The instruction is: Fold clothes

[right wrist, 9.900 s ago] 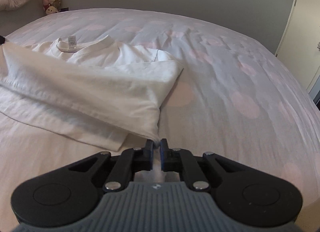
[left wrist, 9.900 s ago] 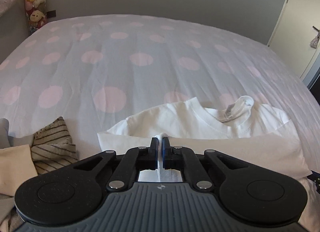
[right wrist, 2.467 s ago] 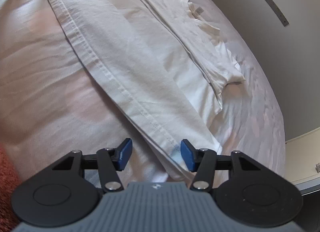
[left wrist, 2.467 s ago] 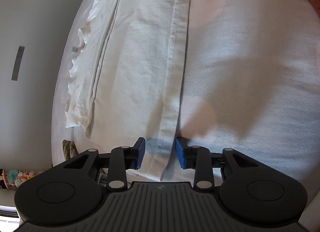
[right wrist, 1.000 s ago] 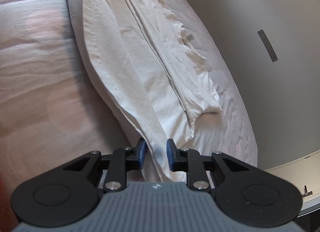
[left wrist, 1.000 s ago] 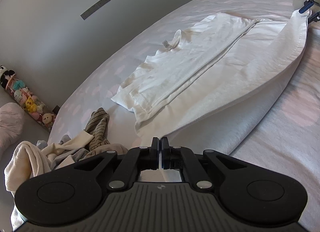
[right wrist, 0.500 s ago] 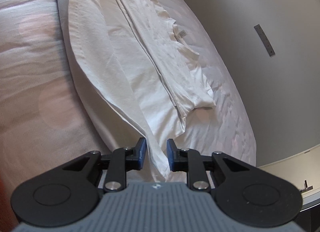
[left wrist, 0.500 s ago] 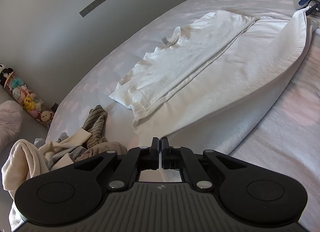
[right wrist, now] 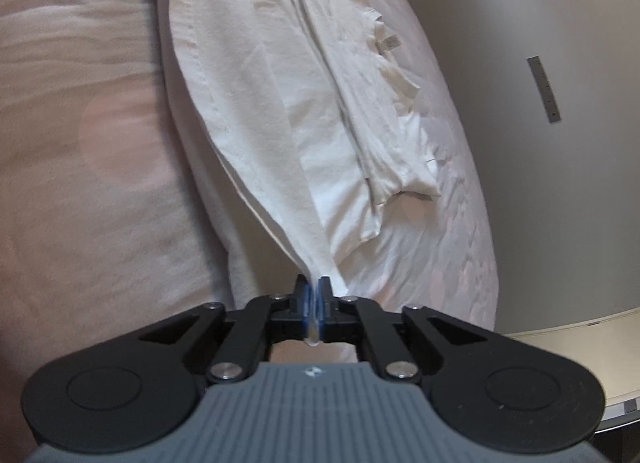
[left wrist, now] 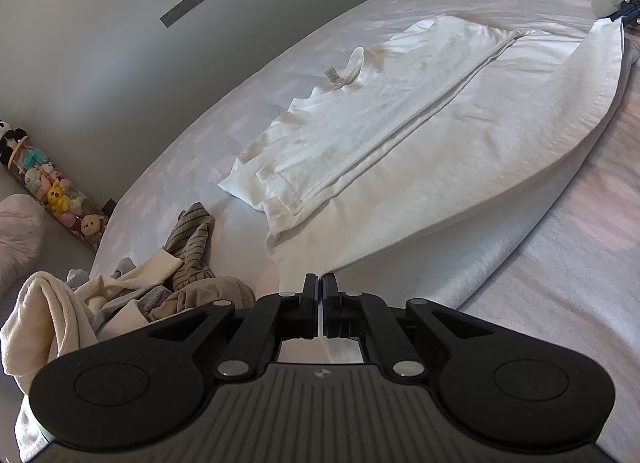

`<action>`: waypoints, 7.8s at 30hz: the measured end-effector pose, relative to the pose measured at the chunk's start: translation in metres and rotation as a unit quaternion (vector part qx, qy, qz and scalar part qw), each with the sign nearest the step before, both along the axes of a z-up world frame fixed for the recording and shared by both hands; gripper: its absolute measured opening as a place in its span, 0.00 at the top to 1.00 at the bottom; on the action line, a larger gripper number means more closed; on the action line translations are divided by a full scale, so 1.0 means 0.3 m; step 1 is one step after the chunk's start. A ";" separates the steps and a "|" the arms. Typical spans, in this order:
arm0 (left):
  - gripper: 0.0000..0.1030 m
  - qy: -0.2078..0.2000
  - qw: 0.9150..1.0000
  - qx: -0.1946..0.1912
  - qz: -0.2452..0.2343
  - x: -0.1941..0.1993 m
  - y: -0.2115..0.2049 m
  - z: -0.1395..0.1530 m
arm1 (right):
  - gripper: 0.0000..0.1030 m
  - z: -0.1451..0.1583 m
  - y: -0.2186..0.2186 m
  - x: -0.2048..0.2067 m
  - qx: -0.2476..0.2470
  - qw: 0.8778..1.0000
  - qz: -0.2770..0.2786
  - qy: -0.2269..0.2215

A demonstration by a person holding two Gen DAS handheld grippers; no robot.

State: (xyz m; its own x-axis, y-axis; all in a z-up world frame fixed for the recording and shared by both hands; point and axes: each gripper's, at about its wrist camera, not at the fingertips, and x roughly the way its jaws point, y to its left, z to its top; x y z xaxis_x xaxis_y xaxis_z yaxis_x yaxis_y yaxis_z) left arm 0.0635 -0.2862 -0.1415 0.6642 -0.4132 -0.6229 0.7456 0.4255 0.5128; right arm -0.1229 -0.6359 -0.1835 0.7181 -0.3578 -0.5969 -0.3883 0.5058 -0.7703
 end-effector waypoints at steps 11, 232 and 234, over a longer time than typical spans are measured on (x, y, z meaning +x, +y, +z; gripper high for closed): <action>1.00 -0.011 0.998 -0.057 0.024 -0.074 0.098 0.249 | 0.97 0.302 0.040 -0.104 0.043 0.988 -0.050 -0.137; 0.57 0.312 0.885 -0.241 0.249 0.524 0.079 0.000 | 0.93 0.245 -0.416 0.576 0.541 0.726 -0.420 -0.060; 0.57 0.311 0.883 -0.251 0.246 0.525 0.096 0.014 | 0.94 0.307 -0.352 0.590 0.538 0.733 -0.412 -0.059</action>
